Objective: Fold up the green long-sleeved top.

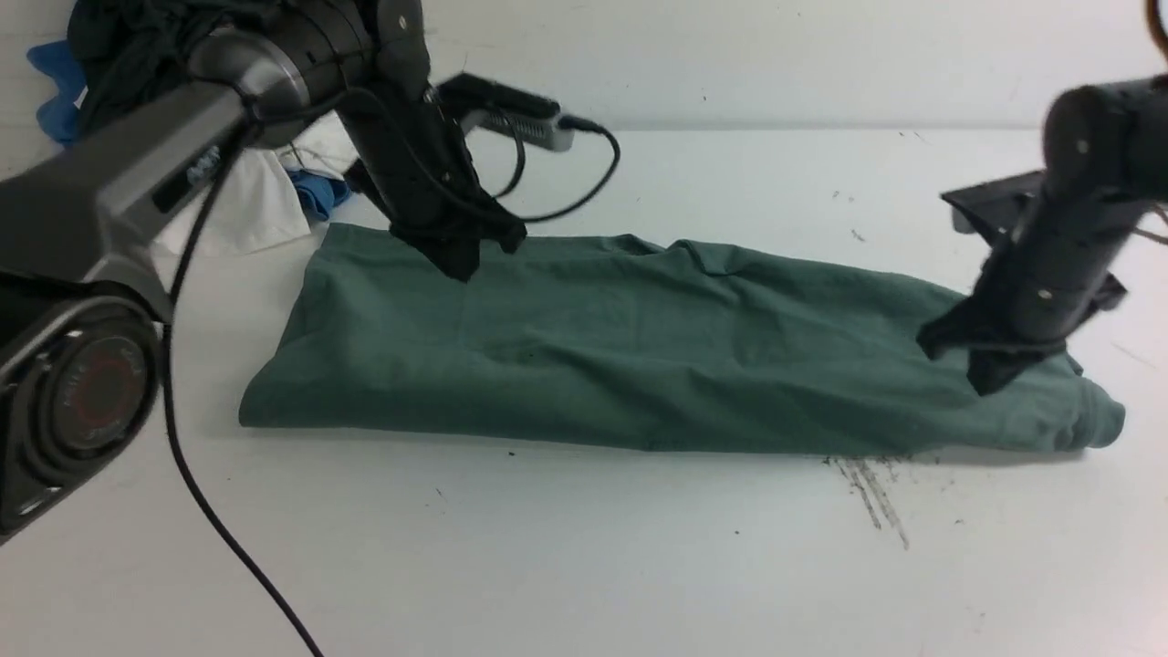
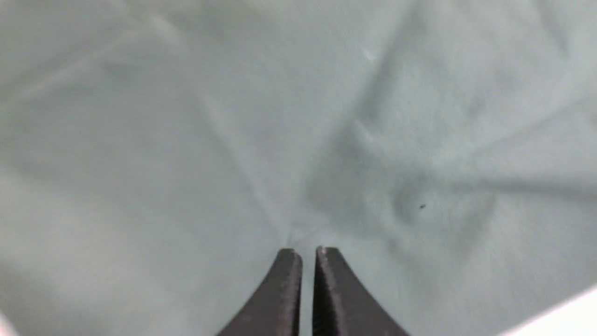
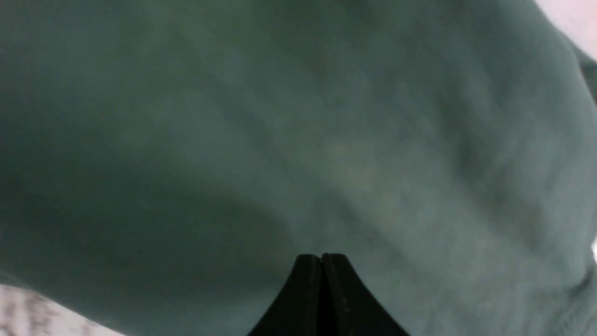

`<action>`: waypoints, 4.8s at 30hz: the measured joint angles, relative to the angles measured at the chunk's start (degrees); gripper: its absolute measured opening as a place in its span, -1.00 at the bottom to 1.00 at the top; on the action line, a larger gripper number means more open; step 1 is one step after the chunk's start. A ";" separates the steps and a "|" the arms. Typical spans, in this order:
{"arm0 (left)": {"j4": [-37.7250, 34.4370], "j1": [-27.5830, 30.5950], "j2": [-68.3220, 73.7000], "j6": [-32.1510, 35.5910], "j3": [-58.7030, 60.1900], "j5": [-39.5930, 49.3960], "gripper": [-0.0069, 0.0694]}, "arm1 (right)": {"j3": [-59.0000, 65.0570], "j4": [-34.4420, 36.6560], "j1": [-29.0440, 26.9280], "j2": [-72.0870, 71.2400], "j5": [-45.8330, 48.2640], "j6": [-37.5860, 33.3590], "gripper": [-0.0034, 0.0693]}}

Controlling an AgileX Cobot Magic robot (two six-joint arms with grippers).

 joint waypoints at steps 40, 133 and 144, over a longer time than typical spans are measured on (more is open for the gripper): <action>-3.45 13.82 -3.76 -1.18 27.99 -21.71 -0.75 | 12.00 19.87 -6.52 -1.25 -12.88 -14.03 -0.94; -39.01 11.46 -82.21 35.32 88.01 -48.02 -0.75 | -17.61 24.84 37.75 5.87 -25.45 -14.51 0.35; -43.59 11.41 -56.74 28.65 71.51 -26.51 -0.75 | -2.24 11.29 27.27 3.34 -7.60 -6.31 -0.82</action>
